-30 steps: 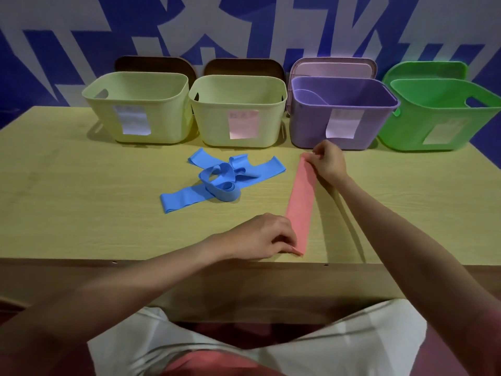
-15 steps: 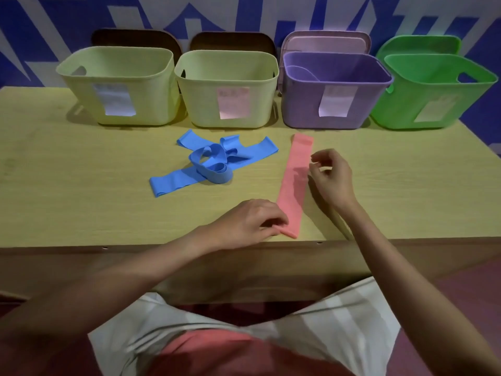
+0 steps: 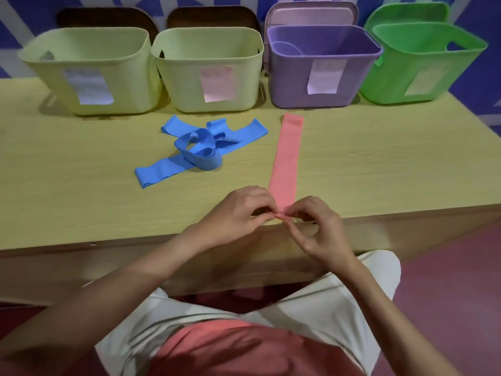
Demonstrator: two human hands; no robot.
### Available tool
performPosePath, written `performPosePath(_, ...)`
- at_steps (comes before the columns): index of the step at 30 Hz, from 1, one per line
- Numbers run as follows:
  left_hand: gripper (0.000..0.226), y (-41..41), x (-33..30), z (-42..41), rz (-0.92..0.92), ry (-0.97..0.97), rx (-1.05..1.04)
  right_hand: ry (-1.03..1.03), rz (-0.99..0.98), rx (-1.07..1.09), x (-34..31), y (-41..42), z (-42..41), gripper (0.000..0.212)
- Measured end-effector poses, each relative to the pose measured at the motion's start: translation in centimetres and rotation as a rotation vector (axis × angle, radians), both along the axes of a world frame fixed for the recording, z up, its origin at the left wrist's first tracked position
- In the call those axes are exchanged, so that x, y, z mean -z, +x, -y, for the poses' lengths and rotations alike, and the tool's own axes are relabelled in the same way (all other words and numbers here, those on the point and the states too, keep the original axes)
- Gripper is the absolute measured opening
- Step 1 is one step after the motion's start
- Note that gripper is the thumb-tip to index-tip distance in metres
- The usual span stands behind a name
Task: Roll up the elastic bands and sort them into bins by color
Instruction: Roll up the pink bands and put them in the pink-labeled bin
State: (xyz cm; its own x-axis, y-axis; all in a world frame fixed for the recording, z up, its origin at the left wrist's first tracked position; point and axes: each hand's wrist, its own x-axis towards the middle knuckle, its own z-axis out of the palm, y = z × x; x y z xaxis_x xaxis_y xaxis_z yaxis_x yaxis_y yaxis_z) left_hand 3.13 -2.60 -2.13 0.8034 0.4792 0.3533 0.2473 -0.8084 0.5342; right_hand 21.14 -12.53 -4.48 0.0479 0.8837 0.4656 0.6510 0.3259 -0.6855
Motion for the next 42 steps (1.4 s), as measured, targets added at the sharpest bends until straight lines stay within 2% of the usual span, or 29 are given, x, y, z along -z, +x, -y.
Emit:
performPosePath(5, 0.009, -0.3, 0.6, 0.6, 0.020, 0.038, -0.064, 0.055, 0.141, -0.004, 0.7, 0.2, -0.4, 0.009)
performPosePath(9, 0.009, -0.5, 1.0, 0.8, 0.005, 0.054, -0.115, 0.048, 0.151, 0.033, 0.9, 0.1, -0.3, 0.006)
performPosePath(13, 0.009, -0.2, 1.0, 0.9, 0.020, -0.030, -0.191, 0.017, 0.111, 0.099, 0.9, -0.3, -0.4, 0.004)
performPosePath(17, 0.003, 0.5, 0.3, 1.5, 0.062, -0.175, -0.375, 0.007, 0.090, 0.181, 1.0, -1.1, -0.4, 0.006)
performPosePath(21, 0.008, 0.8, 0.1, 1.8, 0.079, -0.225, -0.476, 0.012, 0.078, 0.246, 1.0, -1.6, -0.4, 0.003)
performPosePath(26, 0.015, 0.8, 0.2, 2.0, 0.050, -0.162, -0.453, 0.026, 0.063, 0.292, 1.1, -1.7, -0.7, 0.007)
performPosePath(31, 0.017, 0.9, 0.3, 1.9, 0.062, -0.045, -0.370, 0.089, 0.154, 0.189, 1.3, -1.2, -0.7, 0.008)
performPosePath(37, 0.014, 0.2, 0.7, 1.1, 0.029, 0.049, -0.263, 0.052, 0.191, 0.132, 1.2, -0.4, -0.6, 0.013)
performPosePath(42, 0.012, -0.4, 1.0, 0.3, 0.011, 0.112, -0.160, -0.012, 0.129, 0.170, 1.0, -0.5, -0.8, 0.007)
